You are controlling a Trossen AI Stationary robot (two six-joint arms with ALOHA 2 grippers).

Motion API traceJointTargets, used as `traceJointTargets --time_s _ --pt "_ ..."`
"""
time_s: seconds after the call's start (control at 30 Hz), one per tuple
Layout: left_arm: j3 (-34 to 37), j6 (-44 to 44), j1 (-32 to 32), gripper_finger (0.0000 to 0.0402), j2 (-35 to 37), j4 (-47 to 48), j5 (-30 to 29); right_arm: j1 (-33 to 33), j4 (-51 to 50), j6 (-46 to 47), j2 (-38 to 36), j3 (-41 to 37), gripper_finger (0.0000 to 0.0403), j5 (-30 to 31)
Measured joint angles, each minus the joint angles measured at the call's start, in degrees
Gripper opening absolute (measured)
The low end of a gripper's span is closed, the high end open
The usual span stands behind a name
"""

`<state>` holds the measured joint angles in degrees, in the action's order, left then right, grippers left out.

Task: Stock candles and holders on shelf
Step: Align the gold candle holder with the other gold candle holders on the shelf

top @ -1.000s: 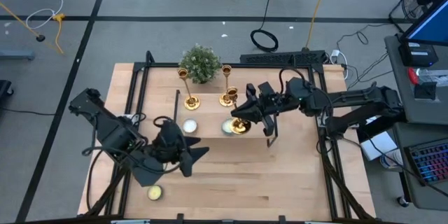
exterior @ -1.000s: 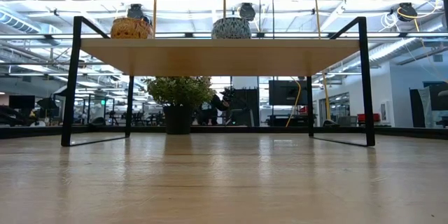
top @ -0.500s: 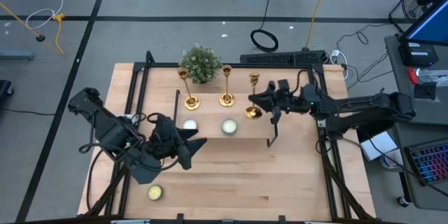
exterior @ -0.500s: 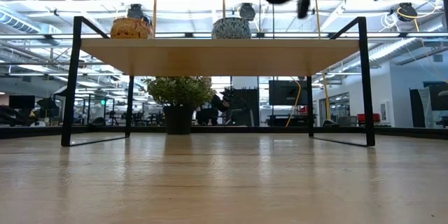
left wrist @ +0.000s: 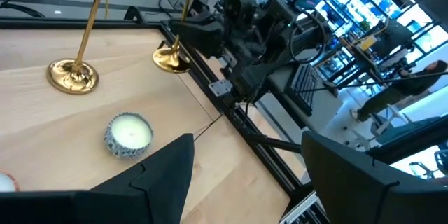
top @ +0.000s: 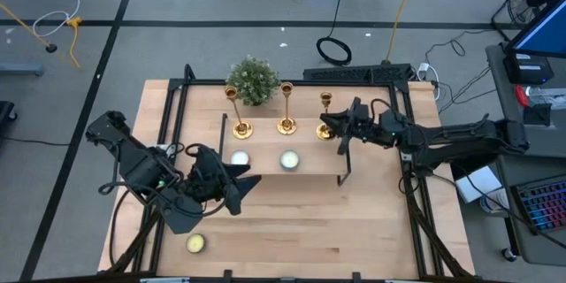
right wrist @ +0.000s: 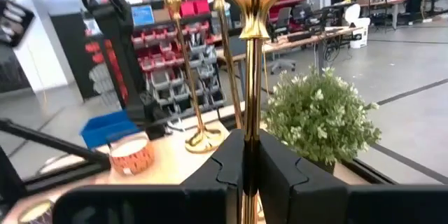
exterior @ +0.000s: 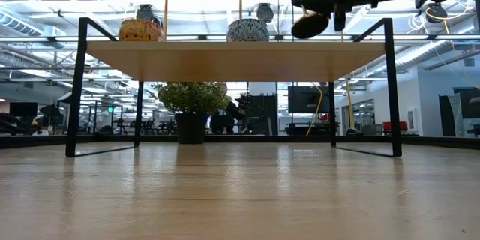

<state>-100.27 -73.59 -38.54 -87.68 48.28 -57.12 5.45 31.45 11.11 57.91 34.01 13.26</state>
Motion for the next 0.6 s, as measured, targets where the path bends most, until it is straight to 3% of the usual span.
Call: traceJointTargets --time_s 0.33,0.6 --pt "0.0 0.0 0.0 0.0269 0.0 0.0 -0.5 0.0 4.9 -1.5 4.1 0.1 0.0017 0.9" --pt "0.0 -0.2 0.0 0.0269 0.0 0.0 -0.5 0.1 3.8 2.6 5.5 0.1 0.0012 12.7"
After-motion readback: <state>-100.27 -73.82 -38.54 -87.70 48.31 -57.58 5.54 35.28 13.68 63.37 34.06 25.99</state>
